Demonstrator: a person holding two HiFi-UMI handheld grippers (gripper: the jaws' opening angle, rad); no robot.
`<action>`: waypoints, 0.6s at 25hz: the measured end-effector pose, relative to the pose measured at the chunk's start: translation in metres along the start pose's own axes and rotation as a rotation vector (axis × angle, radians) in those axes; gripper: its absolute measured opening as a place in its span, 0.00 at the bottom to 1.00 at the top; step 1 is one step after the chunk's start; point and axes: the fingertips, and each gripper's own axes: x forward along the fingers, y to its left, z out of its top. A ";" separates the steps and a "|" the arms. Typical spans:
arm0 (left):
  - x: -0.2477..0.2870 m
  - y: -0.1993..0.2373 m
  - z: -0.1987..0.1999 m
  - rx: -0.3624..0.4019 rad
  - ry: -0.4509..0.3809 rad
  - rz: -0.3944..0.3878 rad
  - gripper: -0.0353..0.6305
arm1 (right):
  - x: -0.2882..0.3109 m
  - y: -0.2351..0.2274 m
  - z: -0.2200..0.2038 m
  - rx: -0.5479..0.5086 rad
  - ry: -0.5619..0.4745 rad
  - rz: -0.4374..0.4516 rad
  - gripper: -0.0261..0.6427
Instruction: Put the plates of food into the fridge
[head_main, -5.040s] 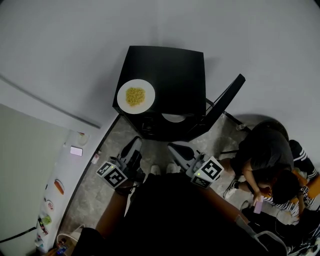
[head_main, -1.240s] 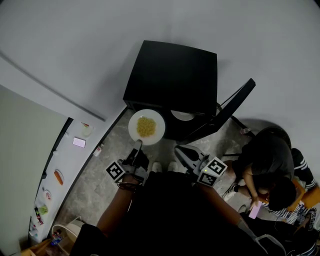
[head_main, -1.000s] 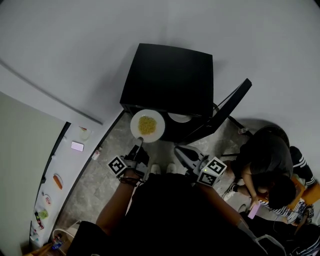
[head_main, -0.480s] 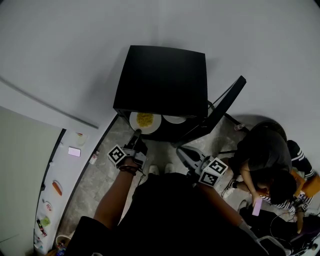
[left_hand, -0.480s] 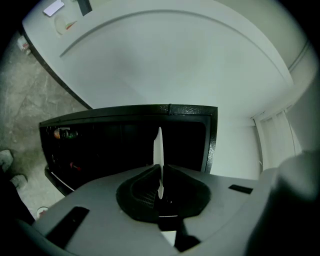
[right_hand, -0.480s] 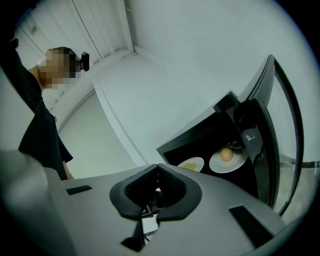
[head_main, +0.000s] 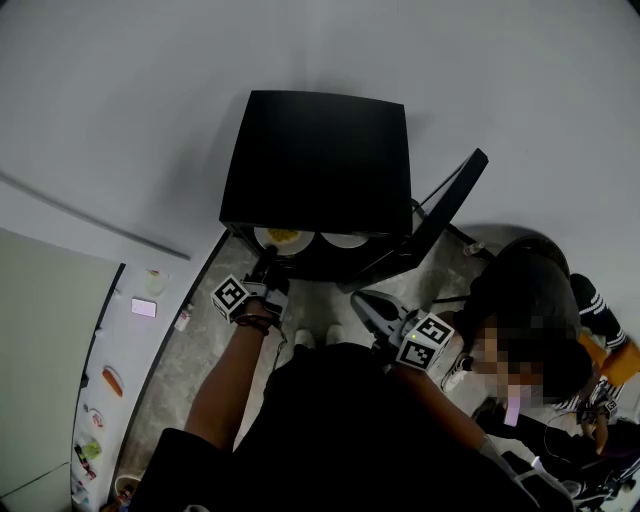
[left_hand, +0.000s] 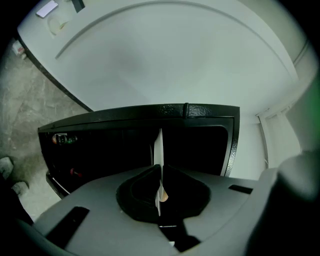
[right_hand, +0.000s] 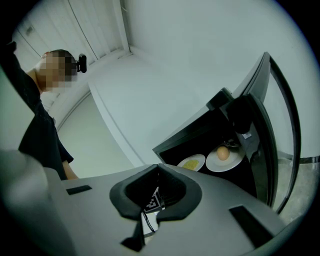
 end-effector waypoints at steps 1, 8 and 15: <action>0.002 0.000 0.001 -0.004 0.002 0.002 0.11 | 0.000 -0.001 0.000 0.005 -0.001 -0.003 0.08; 0.012 0.009 0.004 -0.032 -0.013 0.022 0.10 | 0.001 -0.006 0.002 0.012 -0.013 -0.019 0.08; 0.028 0.013 0.009 -0.038 -0.021 0.047 0.10 | -0.002 -0.012 0.001 0.020 -0.020 -0.042 0.08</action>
